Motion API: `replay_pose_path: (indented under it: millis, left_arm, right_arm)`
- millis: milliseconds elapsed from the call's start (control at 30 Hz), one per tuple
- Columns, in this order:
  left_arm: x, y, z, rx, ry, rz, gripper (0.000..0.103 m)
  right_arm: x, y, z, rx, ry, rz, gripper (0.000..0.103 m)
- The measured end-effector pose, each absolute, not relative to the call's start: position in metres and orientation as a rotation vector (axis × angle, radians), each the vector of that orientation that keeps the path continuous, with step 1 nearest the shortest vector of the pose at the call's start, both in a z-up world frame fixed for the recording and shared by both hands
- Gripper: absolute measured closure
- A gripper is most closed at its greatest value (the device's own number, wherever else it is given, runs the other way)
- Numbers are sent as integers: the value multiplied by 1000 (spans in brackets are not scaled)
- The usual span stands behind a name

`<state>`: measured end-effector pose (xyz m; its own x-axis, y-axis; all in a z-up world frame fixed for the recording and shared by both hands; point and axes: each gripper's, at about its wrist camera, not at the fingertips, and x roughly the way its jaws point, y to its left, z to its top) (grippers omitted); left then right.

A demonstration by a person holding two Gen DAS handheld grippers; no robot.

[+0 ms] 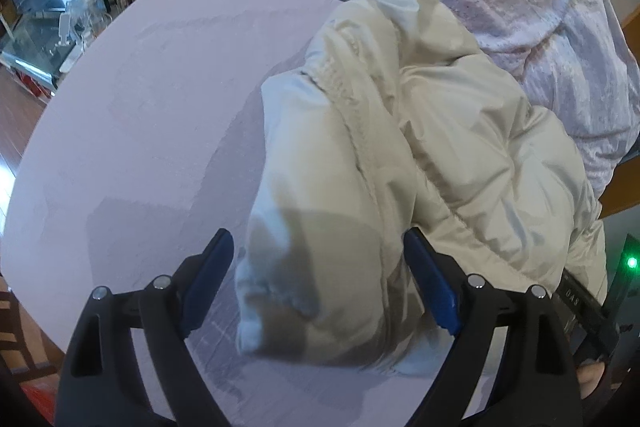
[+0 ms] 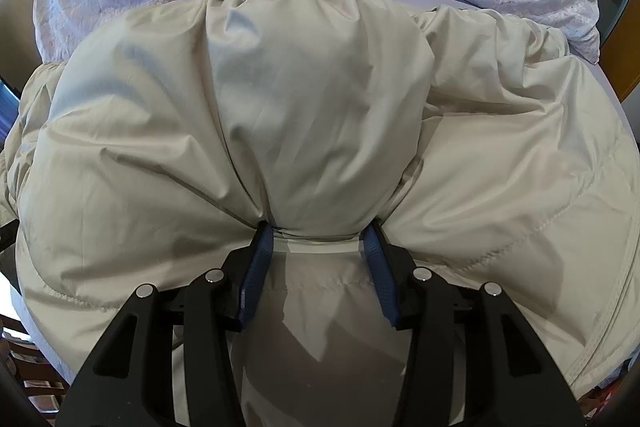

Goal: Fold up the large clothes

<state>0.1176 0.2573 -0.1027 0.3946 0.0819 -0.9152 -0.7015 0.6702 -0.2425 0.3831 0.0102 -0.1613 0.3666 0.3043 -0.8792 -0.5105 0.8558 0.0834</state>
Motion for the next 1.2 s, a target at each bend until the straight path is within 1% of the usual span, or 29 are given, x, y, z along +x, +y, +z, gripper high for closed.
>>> replay_pose_path:
  millis: [133,200,233,300,333,367,400,433,467,533,667,933,1200]
  left_arm:
    - [119,263,-111,-742,1025,550,16]
    - [119,266,-114,-767,1011,552,17]
    - [120,267,-115,-779,1004,551,19]
    - [120,267,-112,-794,991,537,30]
    - [122,266,-108,-795,979,517,45]
    - [125,264,-103,-785,976,510,53]
    - [128,262,-96,-752,978,523,57]
    - [131,259,-90,-727,975,524,64]
    - [133,257,-85,-712,972,525,68]
    - [137,251,-72,-683,960,523,73]
    - [141,239,-43,-639,908,491,77]
    - [155,199,20,-602,788,340,77]
    - [181,136,56,-558,740,153,77]
  right_arm:
    - [382,9,-161,-218,1071,533,54]
    - [381,9,-161,-218,1070,535,54]
    - [380,9,-161,-218,1069,535,54]
    - [380,9,-161,-220,1068,538,54]
    - [381,10,-161,-220,1068,538,54]
    - [381,10,-161,-221,1068,539,54]
    - [381,10,-161,-221,1068,540,54]
    - [381,10,-161,-220,1068,540,54]
    - [381,10,-161,-221,1068,540,54]
    - [380,11,-161,-221,1065,540,54]
    - [381,11,-160,-220,1062,540,54]
    - [382,11,-160,-217,1059,546,54]
    - [382,10,-161,-199,1053,556,54]
